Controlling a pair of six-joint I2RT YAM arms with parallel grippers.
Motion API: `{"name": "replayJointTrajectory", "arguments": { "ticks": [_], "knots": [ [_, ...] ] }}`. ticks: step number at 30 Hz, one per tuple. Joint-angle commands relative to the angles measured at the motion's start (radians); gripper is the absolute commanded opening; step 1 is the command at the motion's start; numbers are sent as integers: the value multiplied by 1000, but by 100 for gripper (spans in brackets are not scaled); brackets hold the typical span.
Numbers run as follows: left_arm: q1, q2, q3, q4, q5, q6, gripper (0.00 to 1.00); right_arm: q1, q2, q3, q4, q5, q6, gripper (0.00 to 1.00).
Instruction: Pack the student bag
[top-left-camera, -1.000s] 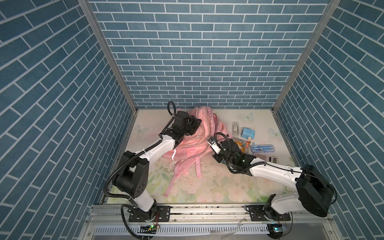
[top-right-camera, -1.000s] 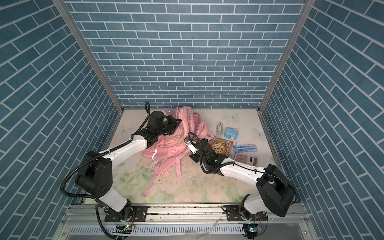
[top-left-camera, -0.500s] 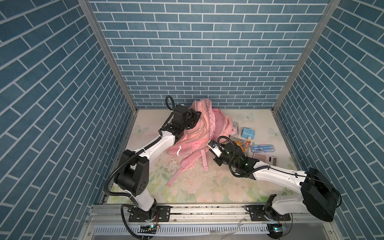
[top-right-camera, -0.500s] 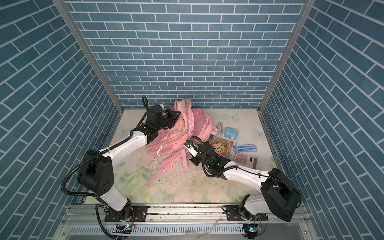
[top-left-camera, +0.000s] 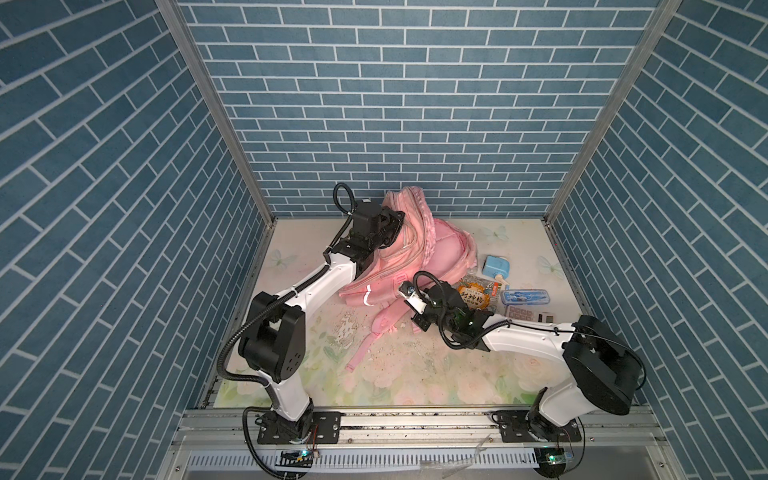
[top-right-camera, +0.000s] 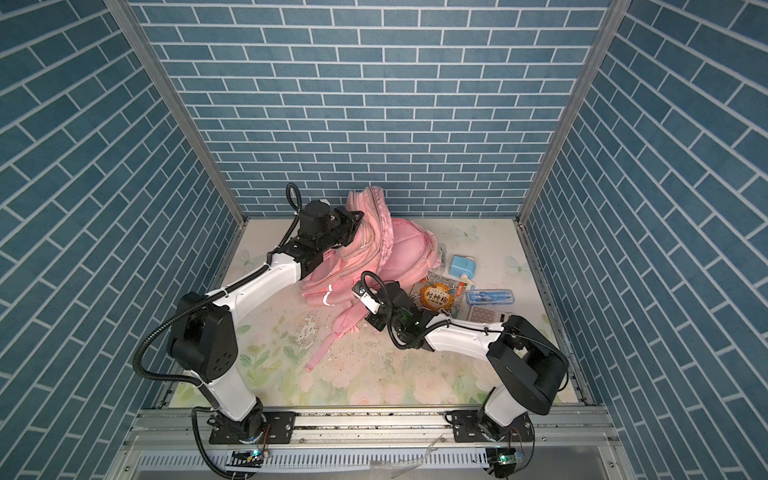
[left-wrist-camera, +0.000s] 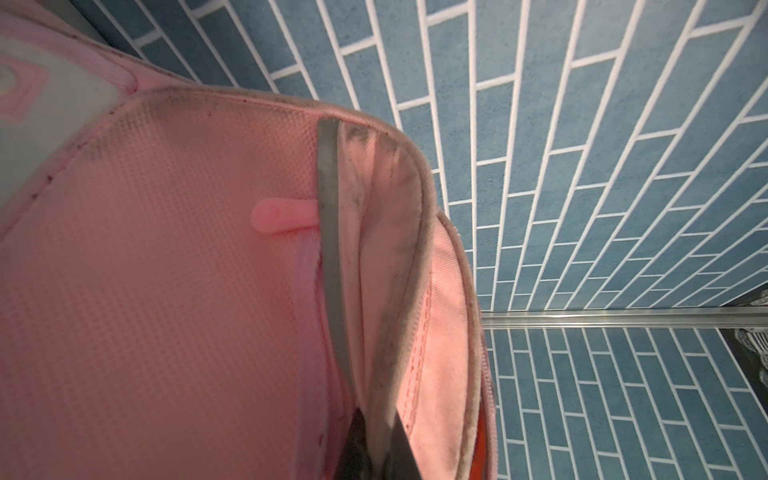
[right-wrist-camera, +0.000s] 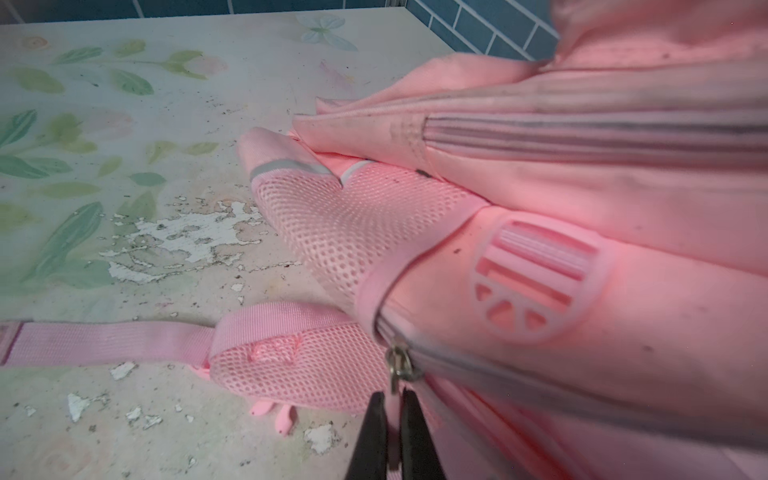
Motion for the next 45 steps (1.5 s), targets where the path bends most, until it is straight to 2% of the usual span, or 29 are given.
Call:
{"name": "replayJointTrajectory", "arguments": {
  "ticks": [1,6,9,10,12,13,16,20,24,29,34,38,41,45],
  "knots": [
    [-10,-24,91,206,-44,3,0,31,46,65,-23,-51,-11,0],
    [-12,-31,87,187,-10,33,0,35,71,99,-35,-45,-10,0],
    [0,-59,71,108,53,120,0,33,38,88,-45,-30,16,0],
    [8,-68,69,66,85,157,0,34,21,81,-51,-38,17,4],
    [31,-93,66,-56,143,262,0,33,-24,58,-61,-65,22,22],
    [41,-105,62,-108,162,307,0,34,-45,49,-63,-77,25,28],
    [74,-146,46,-275,169,469,0,34,-118,22,-72,-103,34,43],
    [116,-188,21,-410,177,621,0,32,-220,3,-101,-85,53,53],
    [152,-170,81,-567,215,775,0,2,-316,0,-170,-79,99,55],
    [172,-102,237,-846,181,1014,0,-137,-432,-32,-262,-92,272,55],
    [184,-55,371,-1040,154,1200,0,-279,-506,-87,-327,-84,416,55],
    [165,-25,437,-1153,81,1325,0,-337,-541,-137,-341,-52,498,58],
    [140,-19,440,-1198,-23,1386,0,-395,-541,-157,-370,-46,589,59],
    [125,-59,336,-1176,-138,1430,0,-474,-508,-156,-439,-73,686,59]
  ]
}}
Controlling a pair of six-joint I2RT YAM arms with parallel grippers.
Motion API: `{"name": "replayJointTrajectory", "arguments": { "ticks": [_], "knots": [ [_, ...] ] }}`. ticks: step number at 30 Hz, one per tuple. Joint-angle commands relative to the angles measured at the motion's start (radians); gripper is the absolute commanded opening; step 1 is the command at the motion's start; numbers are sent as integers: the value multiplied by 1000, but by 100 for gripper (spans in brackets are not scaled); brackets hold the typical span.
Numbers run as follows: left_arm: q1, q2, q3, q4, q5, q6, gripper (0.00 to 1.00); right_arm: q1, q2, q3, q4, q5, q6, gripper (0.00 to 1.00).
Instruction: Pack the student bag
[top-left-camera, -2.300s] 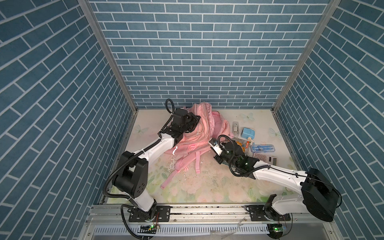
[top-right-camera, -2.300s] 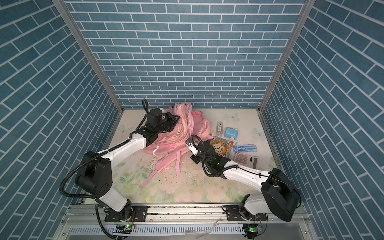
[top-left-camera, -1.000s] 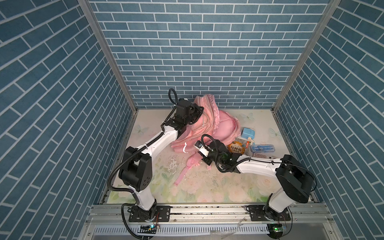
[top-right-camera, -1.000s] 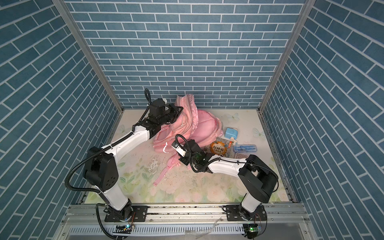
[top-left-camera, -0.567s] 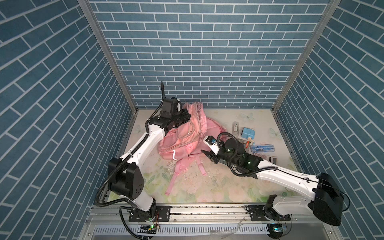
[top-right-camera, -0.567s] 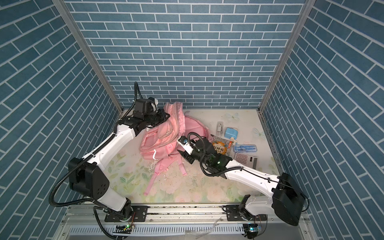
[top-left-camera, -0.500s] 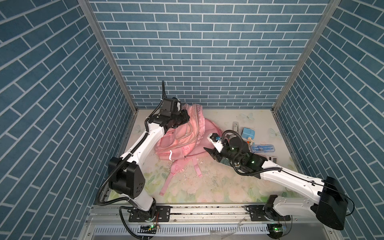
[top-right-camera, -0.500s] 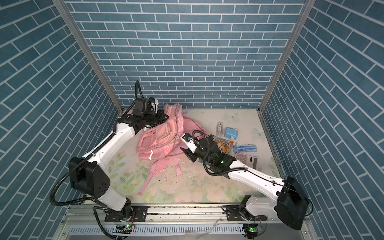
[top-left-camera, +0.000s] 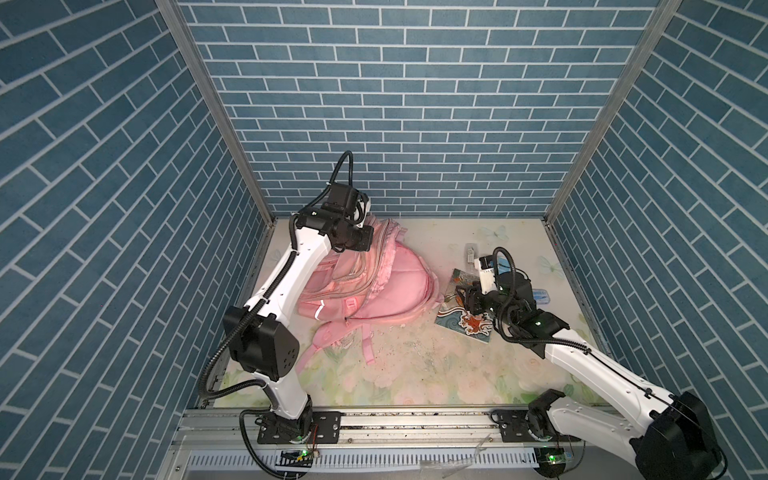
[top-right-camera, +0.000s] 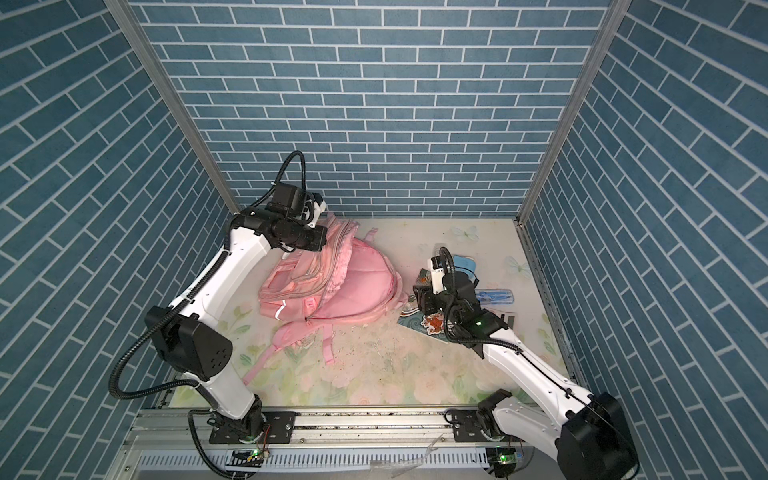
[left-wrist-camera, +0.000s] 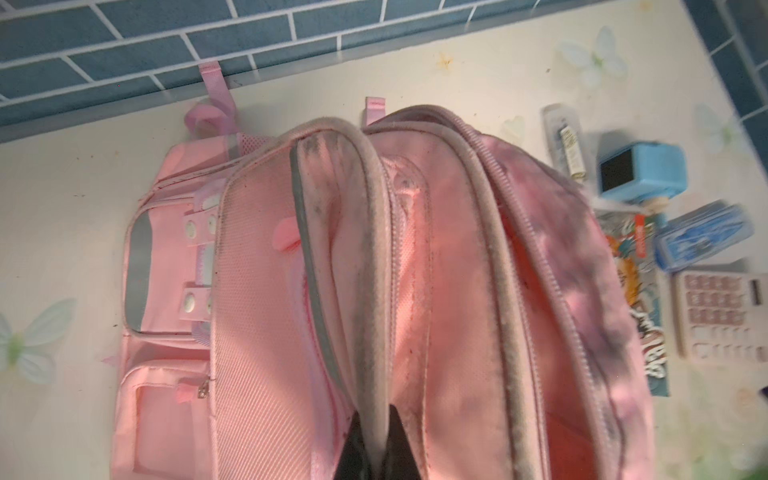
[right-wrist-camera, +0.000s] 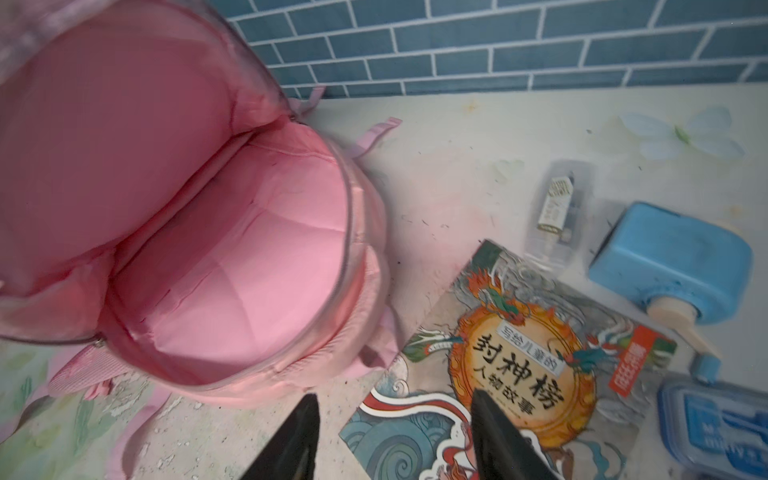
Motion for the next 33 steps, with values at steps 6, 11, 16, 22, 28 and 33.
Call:
{"name": "replayJointTrajectory", "arguments": {
  "ticks": [6,11,16,22,28,33],
  "knots": [
    [-42,-65,-168,28,-213,119,0,-123,62,-31,-97,-72,206,60],
    [-49,-111,-258,115,-133,25,0,-168,52,-92,-85,-103,258,61],
    [-84,-223,-348,244,-38,-130,51,-203,57,-153,-60,-155,281,62],
    [-236,-267,-455,485,38,-299,59,-237,90,-191,-28,-178,292,60],
    [-345,-129,-570,792,108,-459,59,-295,140,-217,22,-220,306,52],
    [-382,29,-554,871,140,-486,59,-314,176,-225,41,-242,305,47]
  ]
}}
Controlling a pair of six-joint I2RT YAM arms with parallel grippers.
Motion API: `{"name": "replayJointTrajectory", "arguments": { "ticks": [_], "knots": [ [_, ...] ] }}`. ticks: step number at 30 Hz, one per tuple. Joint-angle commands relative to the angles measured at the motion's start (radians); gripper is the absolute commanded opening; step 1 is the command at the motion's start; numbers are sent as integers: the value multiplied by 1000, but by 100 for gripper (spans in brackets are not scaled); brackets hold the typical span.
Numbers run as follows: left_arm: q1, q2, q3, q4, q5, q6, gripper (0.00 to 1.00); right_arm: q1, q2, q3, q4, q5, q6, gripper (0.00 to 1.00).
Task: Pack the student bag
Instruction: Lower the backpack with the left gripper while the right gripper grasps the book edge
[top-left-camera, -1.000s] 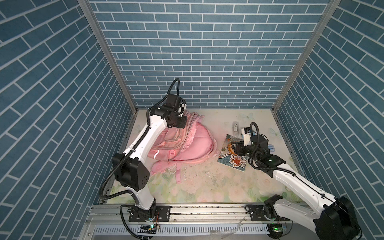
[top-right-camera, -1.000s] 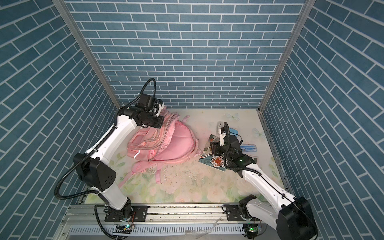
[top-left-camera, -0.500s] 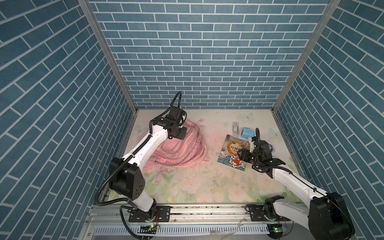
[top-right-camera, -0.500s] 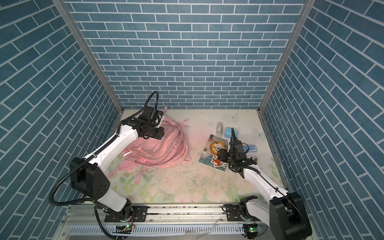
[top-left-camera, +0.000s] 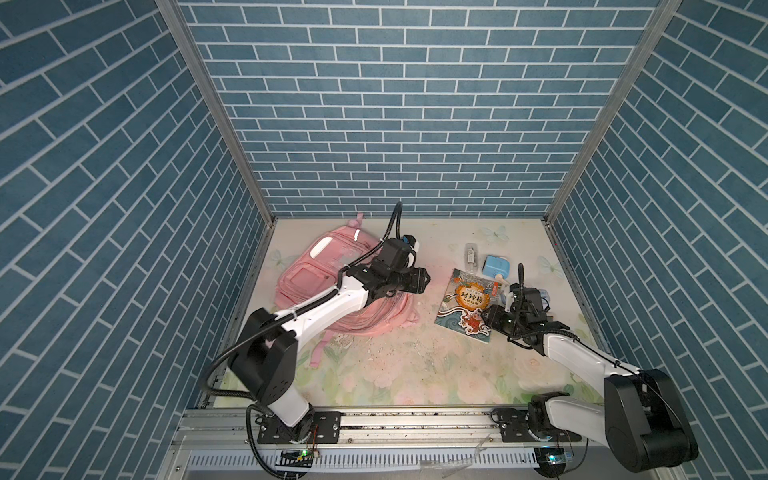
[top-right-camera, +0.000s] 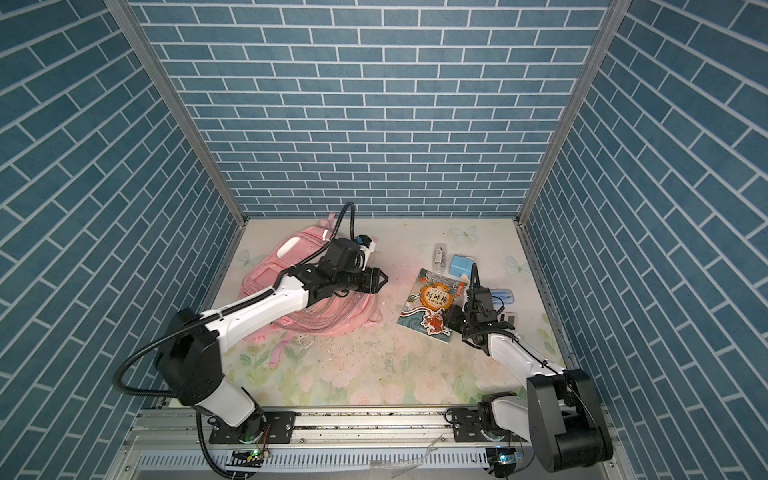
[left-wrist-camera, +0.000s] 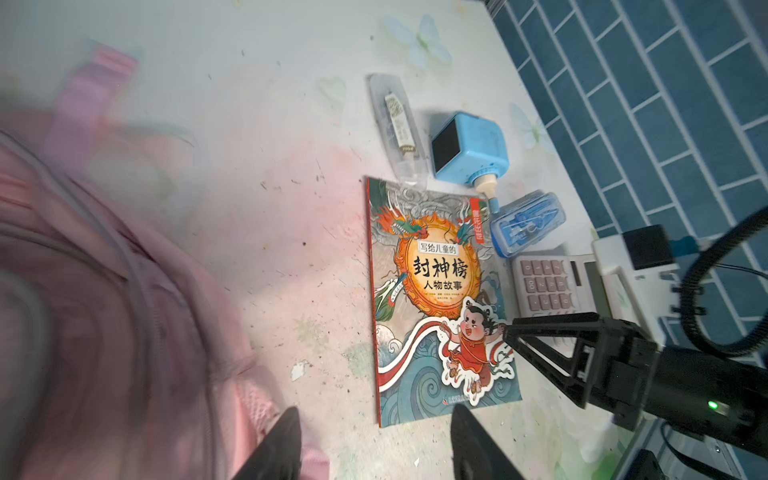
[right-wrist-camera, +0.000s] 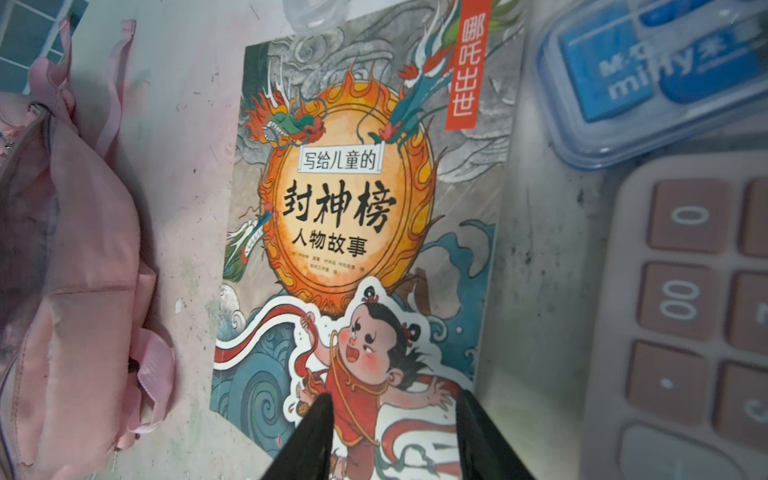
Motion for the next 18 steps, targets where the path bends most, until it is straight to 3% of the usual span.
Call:
{"name": "replayJointTrajectory", "arguments": {
  "ticks": [1,6,18],
  "knots": [
    [-28,77,21,112,46,-47,59,-9,26,-10,32,-33,31,46],
    [-52,225,91,94,106,-14,59,-13,77,-7,30,-57,26,40],
    [-47,406,209,18,165,-19,60,-18,141,-22,35,-80,15,27]
  ]
}}
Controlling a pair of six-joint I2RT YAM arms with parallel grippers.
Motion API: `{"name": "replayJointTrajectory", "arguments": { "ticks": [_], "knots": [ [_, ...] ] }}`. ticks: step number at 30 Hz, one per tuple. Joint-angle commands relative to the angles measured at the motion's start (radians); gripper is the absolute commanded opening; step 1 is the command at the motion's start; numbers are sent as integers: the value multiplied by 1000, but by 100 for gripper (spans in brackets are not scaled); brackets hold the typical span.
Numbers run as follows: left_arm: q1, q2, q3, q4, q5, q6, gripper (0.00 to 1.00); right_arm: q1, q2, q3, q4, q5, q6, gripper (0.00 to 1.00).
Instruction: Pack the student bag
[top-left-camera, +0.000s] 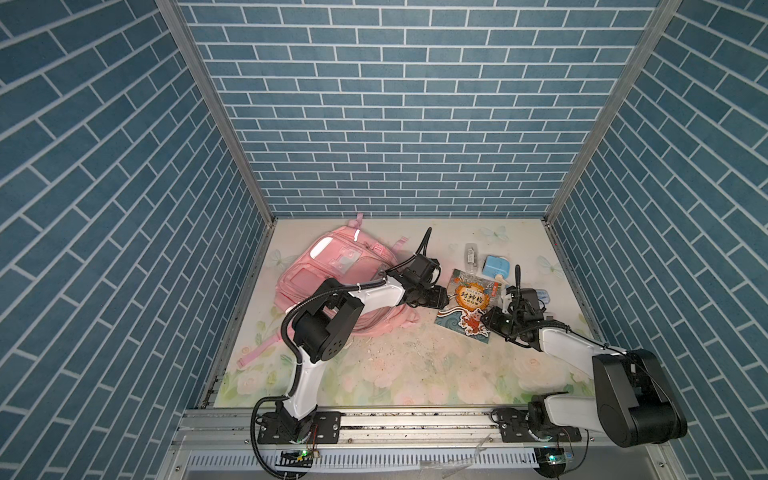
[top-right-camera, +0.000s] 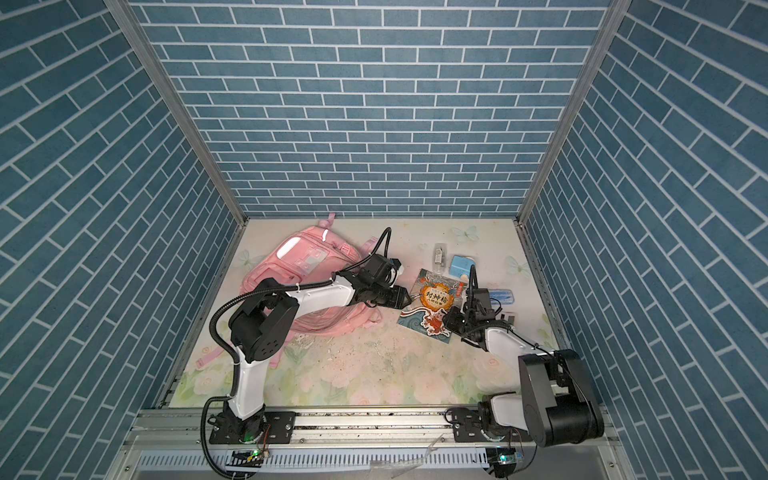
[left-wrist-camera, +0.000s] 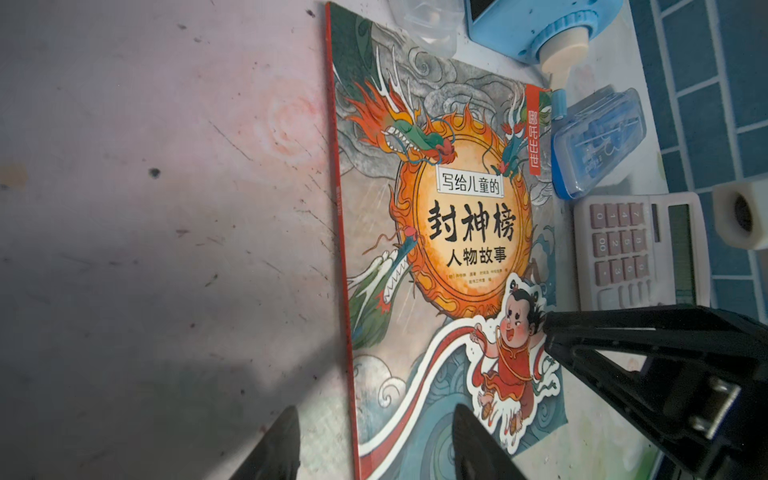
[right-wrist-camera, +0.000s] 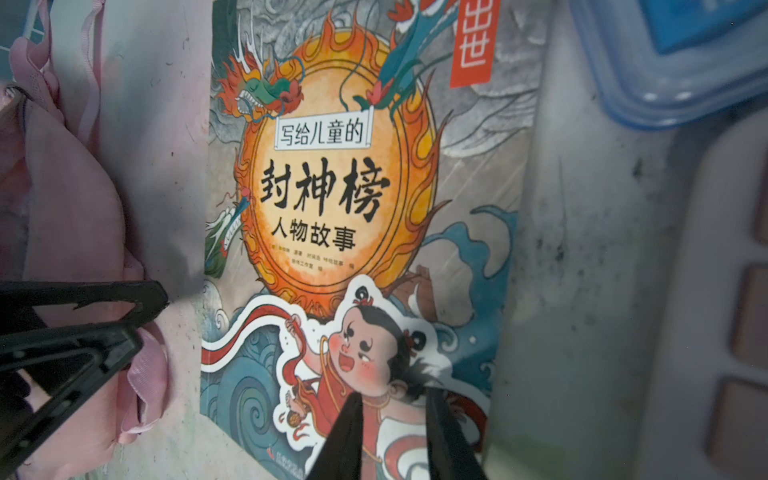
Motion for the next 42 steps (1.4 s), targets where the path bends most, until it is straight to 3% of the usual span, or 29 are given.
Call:
{"name": "replayJointTrajectory", "arguments": {
  "ticks": [1,6,10,13,22,28,33,40,42],
  "knots": [
    [2,47,50,-33,36,1,60,-4,41,-20,-33,-16,4,26],
    [4,103,97,-71,46,-7,60,-4,68,-17,-50,-25,-4,25],
    [5,132,123,-83,67,-6,62,-4,40,-14,-95,14,-3,34],
    [5,146,138,-84,94,-3,62,-7,31,-17,-100,27,7,34],
    [13,120,92,18,216,-22,61,-8,183,-42,26,-136,30,21],
    [13,114,87,49,235,-31,58,-9,221,-54,80,-176,45,16],
    [12,101,71,134,263,-81,49,-8,228,-49,79,-179,43,15],
    [11,117,101,105,231,-86,25,-9,218,-56,91,-185,45,16],
    [9,123,106,104,230,-86,24,-8,211,-57,93,-185,45,16]
  ]
}}
